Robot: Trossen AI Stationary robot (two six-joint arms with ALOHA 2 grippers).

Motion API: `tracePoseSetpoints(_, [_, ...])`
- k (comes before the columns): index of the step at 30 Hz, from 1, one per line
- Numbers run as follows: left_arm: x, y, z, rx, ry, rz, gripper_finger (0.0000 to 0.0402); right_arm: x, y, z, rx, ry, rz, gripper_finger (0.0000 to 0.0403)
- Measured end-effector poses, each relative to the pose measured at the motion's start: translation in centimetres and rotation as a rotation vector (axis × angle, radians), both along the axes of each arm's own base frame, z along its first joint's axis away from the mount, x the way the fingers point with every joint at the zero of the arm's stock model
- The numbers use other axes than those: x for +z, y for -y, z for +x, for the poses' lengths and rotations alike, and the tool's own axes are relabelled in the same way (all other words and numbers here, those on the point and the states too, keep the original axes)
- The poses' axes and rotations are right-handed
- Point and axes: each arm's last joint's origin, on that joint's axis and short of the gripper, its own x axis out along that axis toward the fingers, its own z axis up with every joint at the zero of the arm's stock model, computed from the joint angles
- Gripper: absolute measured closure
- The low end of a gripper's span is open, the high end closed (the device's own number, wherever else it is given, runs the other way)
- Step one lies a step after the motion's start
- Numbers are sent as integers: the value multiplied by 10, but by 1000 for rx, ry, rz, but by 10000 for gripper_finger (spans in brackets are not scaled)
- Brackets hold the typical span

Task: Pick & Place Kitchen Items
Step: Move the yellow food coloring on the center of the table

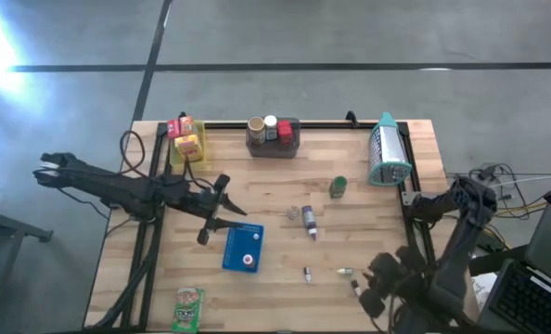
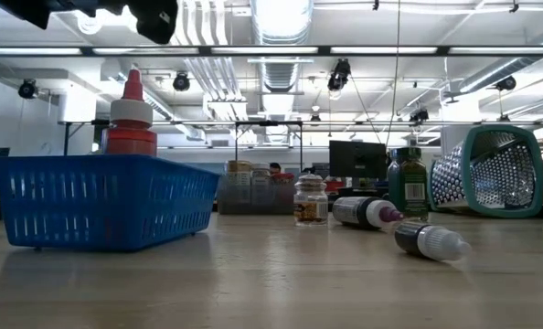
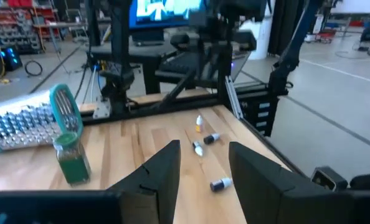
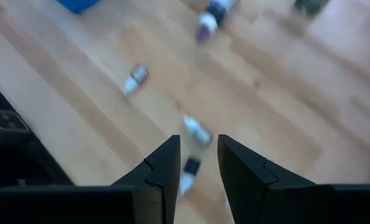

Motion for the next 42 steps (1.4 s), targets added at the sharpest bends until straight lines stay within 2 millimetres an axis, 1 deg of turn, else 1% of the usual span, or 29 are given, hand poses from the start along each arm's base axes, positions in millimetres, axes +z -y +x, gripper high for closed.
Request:
tracePoseSetpoints(6, [9, 0, 0, 0, 90, -19, 258, -9, -14, -17, -125, -75, 117, 315])
tracePoseSetpoints(12, [11, 0, -2, -1, 100, -22, 258, -15, -23, -25, -184, -73, 153, 324])
tracePoseSetpoints(16, [13, -1, -4, -2, 111, -24, 258, -21, -28, -27, -248, -170, 204, 308])
tracePoseSetpoints(19, [16, -1, -7, -2, 132, -19, 258, -27, -35, -26, -264, -239, 258, 290])
tracePoseSetpoints(22, [20, -2, -11, -2, 160, -8, 258, -30, -41, -26, -259, -254, 294, 271])
tracePoseSetpoints(26, [24, -3, -15, -2, 179, -11, 258, -37, -46, -29, -264, -253, 290, 250])
tracePoseSetpoints(30, [25, -3, -18, -1, 189, -12, 258, -49, -51, -29, -258, -250, 247, 236])
tracePoseSetpoints(36, [26, -3, -19, -1, 195, -3, 258, -78, -62, -23, -244, -246, 198, 220])
tracePoseSetpoints(42, [27, -4, -20, -1, 198, -7, 258, -108, -76, -23, -233, -255, 173, 216])
